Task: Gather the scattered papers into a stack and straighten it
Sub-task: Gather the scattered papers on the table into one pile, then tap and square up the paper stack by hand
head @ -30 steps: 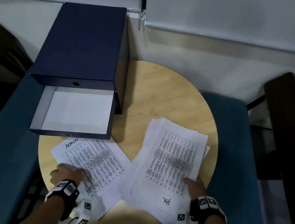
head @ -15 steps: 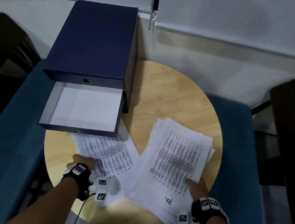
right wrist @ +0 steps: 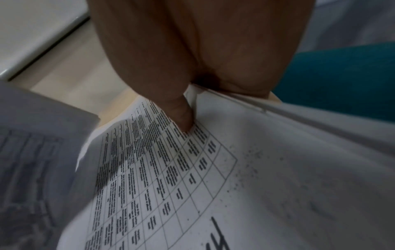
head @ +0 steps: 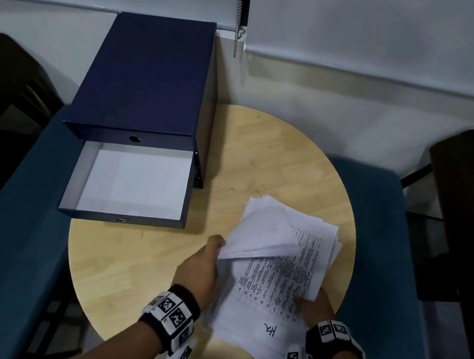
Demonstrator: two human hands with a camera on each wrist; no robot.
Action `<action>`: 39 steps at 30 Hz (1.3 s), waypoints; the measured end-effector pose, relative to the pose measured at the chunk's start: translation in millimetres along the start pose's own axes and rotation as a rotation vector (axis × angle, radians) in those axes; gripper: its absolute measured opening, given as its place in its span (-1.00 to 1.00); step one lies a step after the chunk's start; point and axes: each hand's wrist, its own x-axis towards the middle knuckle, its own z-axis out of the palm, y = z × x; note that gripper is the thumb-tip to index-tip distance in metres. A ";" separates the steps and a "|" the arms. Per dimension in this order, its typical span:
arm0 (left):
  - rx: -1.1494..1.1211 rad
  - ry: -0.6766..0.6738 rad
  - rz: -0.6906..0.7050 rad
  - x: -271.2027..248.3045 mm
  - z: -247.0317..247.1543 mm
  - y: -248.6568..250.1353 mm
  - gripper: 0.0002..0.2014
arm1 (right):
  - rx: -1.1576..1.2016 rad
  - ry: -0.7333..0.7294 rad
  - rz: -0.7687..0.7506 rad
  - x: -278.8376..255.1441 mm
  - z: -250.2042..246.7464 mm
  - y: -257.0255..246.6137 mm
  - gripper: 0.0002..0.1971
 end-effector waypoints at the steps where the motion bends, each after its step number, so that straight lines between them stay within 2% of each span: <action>1: -0.051 0.048 0.052 1.6 -2.9 5.8 -0.57 | -0.006 0.000 -0.011 -4.3 -0.8 -3.2 -0.72; 2: -0.112 0.091 0.106 3.5 -6.4 11.3 -0.55 | -0.001 0.003 -0.016 -8.5 -2.1 -6.4 -0.72; 4: -0.233 0.187 0.200 8.7 -17.8 22.6 -0.52 | 0.023 -0.002 0.006 -12.4 -4.0 -12.2 -0.58; 6: -0.369 0.245 0.233 14.1 -35.3 36.7 -0.57 | -0.017 -0.003 0.012 -13.9 -2.9 -17.2 -0.50; 10: -0.810 0.187 0.147 27.9 -66.1 58.2 -0.66 | -0.140 0.010 0.003 -7.0 3.7 -15.3 -0.49; 12: -0.856 0.151 0.092 36.7 -68.4 54.5 -0.65 | -0.062 -0.042 0.002 11.0 2.6 -0.9 -0.56; 16: -0.789 0.075 -0.078 45.4 -49.5 31.7 -0.65 | 0.096 -0.035 0.052 38.0 1.4 25.6 -0.54; 18: -0.664 0.032 -0.149 44.5 -30.8 19.1 -0.68 | 0.190 -0.065 0.113 28.7 -2.5 20.3 -0.42; 20: -0.632 -0.072 -0.239 46.7 -9.3 11.1 -0.65 | 0.354 -0.100 0.195 3.9 -6.5 -0.1 -0.42; 21: -0.559 -0.150 -0.260 49.1 3.7 5.7 -0.57 | 0.401 -0.100 0.211 -2.4 -9.3 -6.3 -0.42; 23: -0.227 -0.311 -0.299 49.7 25.9 -6.3 -0.46 | 0.477 -0.095 0.228 -9.5 -13.2 -12.2 -0.39; 24: -0.107 -0.355 -0.339 48.8 34.8 -14.5 -0.45 | 0.482 -0.096 0.212 -11.7 -14.5 -15.2 -0.36; 26: -0.009 -0.383 -0.414 47.8 50.3 -31.1 -0.47 | 0.379 -0.084 0.201 -7.4 -13.7 -16.9 -0.25; 27: 0.015 -0.366 -0.434 51.6 59.8 -43.9 -0.51 | 0.272 -0.089 0.165 -6.4 -12.3 -17.3 -0.23; 29: -0.003 -0.374 -0.461 59.8 64.1 -51.4 -0.55 | 0.092 -0.039 0.083 -7.3 -12.9 -22.4 -0.44; 32: -0.095 -0.331 -0.530 69.7 64.6 -51.0 -0.50 | 0.066 0.095 0.043 -2.3 -13.5 -27.1 -0.67; 34: -0.093 -0.335 -0.587 71.7 68.2 -41.2 -0.35 | 0.100 0.084 0.061 -0.3 -9.2 -32.9 -0.64; 36: -0.071 -0.389 -0.651 69.6 76.2 -22.9 -0.26 | 0.136 0.029 0.060 0.4 -0.1 -37.3 -0.42; 37: -0.070 -0.413 -0.667 67.8 81.0 -13.9 -0.23 | 0.150 0.006 0.047 -0.4 2.5 -39.5 -0.38; 39: -0.076 -0.412 -0.692 67.8 85.7 -3.8 -0.24 | 0.168 0.028 0.021 -0.5 6.6 -43.1 -0.52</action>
